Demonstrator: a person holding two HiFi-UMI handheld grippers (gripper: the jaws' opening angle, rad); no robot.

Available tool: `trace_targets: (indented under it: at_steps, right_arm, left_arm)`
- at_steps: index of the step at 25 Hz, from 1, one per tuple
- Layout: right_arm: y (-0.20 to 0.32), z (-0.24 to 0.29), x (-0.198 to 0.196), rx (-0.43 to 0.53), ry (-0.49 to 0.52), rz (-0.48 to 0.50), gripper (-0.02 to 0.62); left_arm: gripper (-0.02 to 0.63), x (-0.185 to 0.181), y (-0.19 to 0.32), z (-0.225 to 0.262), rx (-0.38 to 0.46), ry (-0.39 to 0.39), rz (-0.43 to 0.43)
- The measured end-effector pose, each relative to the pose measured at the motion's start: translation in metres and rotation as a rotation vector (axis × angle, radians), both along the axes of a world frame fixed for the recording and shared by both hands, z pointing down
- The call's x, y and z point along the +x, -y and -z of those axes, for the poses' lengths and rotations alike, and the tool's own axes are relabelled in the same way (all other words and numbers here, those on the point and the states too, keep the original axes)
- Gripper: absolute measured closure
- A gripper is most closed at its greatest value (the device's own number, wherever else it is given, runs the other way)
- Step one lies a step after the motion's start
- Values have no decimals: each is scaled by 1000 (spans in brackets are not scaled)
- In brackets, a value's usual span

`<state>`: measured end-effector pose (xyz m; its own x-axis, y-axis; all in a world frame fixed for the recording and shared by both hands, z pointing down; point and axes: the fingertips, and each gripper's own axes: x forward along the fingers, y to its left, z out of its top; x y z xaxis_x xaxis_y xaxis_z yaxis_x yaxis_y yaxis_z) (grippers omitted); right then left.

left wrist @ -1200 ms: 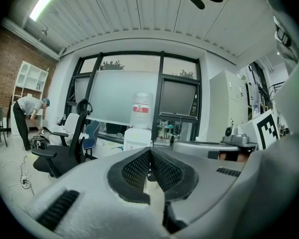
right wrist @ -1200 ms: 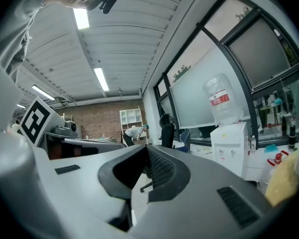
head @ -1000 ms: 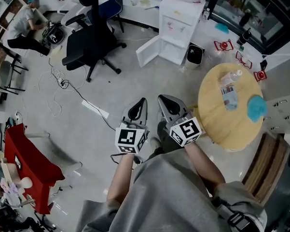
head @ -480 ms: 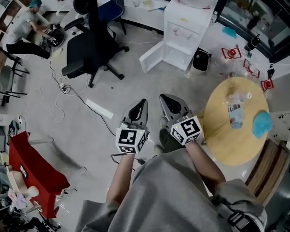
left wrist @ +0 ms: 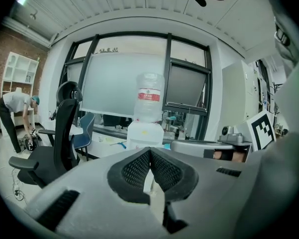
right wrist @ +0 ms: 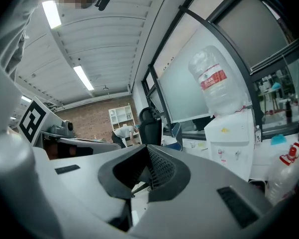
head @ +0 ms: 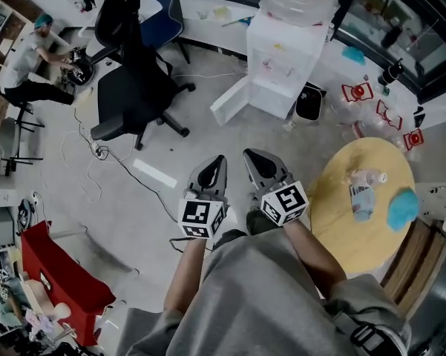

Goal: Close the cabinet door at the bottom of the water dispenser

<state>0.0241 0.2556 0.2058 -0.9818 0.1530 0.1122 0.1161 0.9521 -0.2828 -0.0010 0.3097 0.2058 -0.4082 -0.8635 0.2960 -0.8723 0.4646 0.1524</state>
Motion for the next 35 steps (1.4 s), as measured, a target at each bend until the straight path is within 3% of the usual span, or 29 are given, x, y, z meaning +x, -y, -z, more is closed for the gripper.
trace_targets:
  at_steps: [16, 27, 35]
  right_arm:
    - [41, -29, -85, -31, -49, -52, 586]
    - [61, -54, -182, -46, -110, -183, 586]
    - [68, -79, -223, -60, -178, -293, 586]
  left_arm:
    - [600, -88, 41, -27, -30, -32, -53]
    - [600, -192, 59, -52, -44, -79, -161]
    - [600, -241, 68, -80, -58, -151, -253]
